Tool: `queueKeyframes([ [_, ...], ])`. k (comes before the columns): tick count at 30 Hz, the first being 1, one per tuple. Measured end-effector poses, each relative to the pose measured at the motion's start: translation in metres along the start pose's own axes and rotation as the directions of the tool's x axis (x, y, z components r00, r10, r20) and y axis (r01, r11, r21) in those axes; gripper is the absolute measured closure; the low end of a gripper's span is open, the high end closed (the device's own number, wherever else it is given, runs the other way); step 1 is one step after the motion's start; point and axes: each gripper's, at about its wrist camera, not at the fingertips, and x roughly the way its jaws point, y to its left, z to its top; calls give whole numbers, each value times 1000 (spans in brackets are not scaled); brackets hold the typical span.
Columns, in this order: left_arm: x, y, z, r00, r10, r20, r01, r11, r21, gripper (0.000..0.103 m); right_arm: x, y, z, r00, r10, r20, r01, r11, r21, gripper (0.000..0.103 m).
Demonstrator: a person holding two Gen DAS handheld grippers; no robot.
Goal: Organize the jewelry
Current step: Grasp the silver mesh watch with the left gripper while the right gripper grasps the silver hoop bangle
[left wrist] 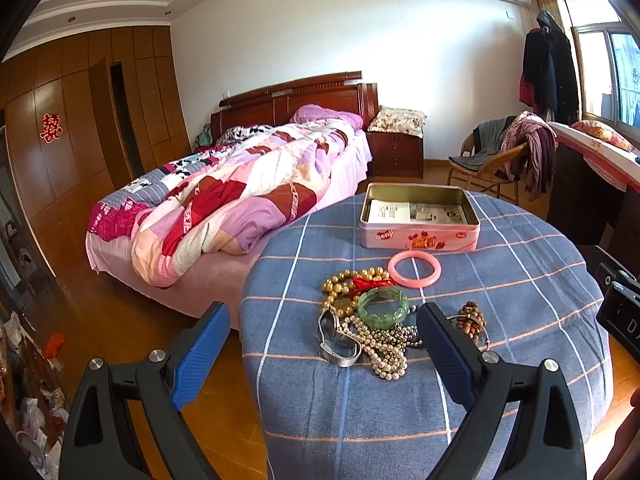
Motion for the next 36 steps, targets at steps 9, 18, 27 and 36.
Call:
queueKeyframes([
  [9,47,-1,-8,995,-24,-94,26,999,24,9,52,-14,-20,971,149,-185,-146,989,29,43],
  [18,105,26,-30,971,-89,-221,76,995,-63,9,85,-4,-46,882,335,-332,-335,940,58,62],
  [27,134,50,-34,959,-105,-264,73,989,-127,9,114,22,-55,821,381,-425,-412,911,19,71],
  [36,156,38,-34,943,-159,-292,128,984,-122,9,119,25,-53,787,434,-438,-464,885,43,72],
])
